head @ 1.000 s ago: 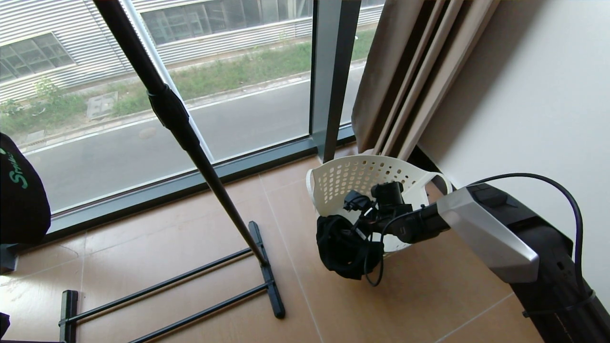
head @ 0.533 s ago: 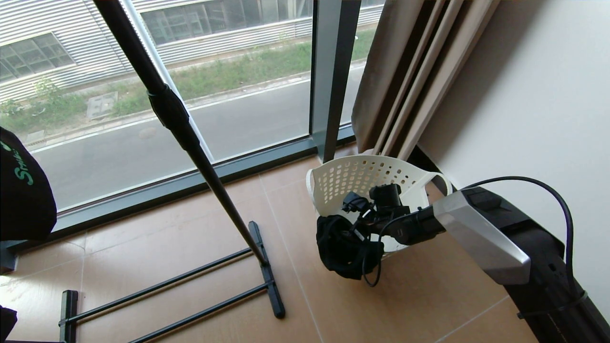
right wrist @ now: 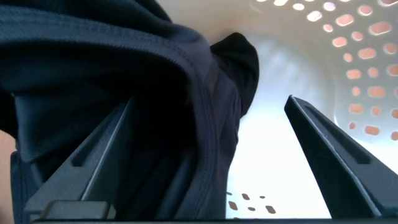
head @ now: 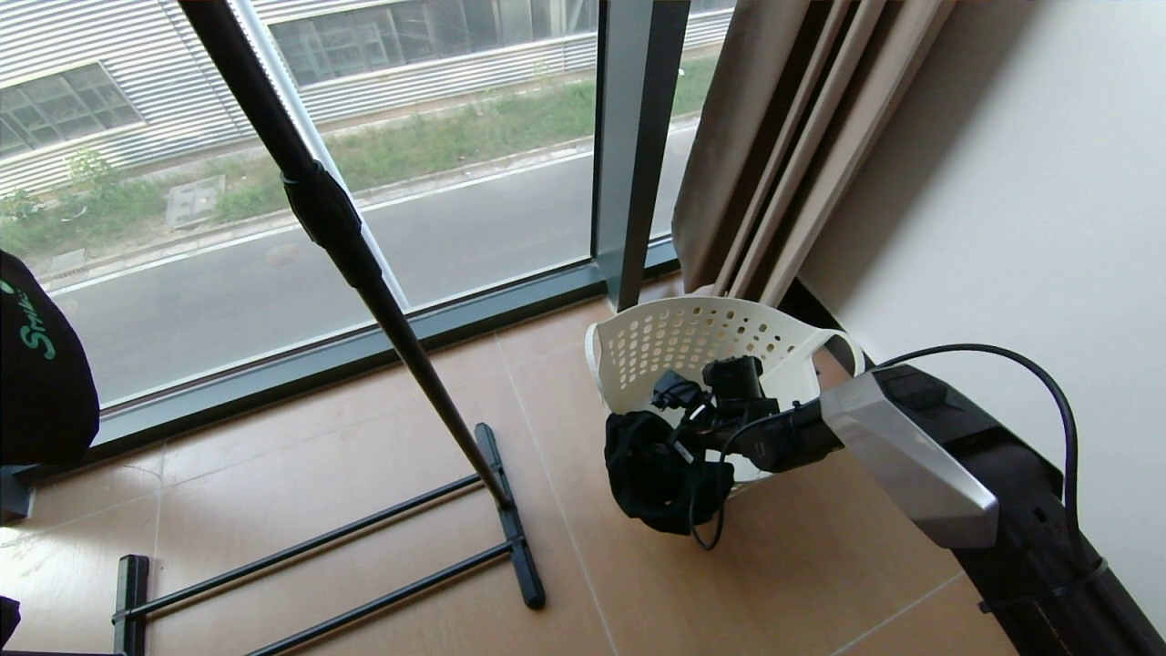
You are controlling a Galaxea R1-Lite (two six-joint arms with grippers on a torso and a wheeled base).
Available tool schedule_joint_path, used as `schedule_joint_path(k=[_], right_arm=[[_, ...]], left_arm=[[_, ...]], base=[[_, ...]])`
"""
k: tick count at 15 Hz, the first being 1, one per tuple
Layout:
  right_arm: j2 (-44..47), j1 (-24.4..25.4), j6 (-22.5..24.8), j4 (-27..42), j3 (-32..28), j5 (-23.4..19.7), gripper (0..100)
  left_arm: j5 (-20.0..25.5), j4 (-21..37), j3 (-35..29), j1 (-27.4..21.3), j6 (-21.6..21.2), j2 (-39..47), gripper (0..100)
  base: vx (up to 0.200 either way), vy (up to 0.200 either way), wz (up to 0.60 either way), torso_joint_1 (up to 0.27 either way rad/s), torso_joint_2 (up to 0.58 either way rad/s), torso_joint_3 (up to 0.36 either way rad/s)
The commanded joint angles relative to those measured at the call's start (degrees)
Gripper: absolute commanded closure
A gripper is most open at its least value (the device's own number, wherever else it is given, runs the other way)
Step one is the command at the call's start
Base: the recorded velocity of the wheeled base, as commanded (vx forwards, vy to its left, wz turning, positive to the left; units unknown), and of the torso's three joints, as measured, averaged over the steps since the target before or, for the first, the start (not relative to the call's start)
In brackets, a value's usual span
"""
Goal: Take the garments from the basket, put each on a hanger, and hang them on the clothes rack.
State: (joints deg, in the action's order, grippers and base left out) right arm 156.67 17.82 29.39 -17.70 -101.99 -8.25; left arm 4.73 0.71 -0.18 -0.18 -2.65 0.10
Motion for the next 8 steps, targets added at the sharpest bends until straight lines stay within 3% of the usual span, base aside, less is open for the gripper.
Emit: schedule_joint_path(k=[1,8], right_arm=[[0.21,0.02,-0.04,0.03,-0.14,-0.01,100],[-0.32,0.02,-1.62,-0.14,0.65,-0.45,100]], left_arm=[[0.02,0.00,0.01,0.01,0.01,0.08,0],[0.02,0.00,0.01,0.01,-0.08,0.08,0]], base=[[0.000,0.000,0.00,0.000,0.00,0.000],[0.000,0.000,0.00,0.000,0.00,0.000]])
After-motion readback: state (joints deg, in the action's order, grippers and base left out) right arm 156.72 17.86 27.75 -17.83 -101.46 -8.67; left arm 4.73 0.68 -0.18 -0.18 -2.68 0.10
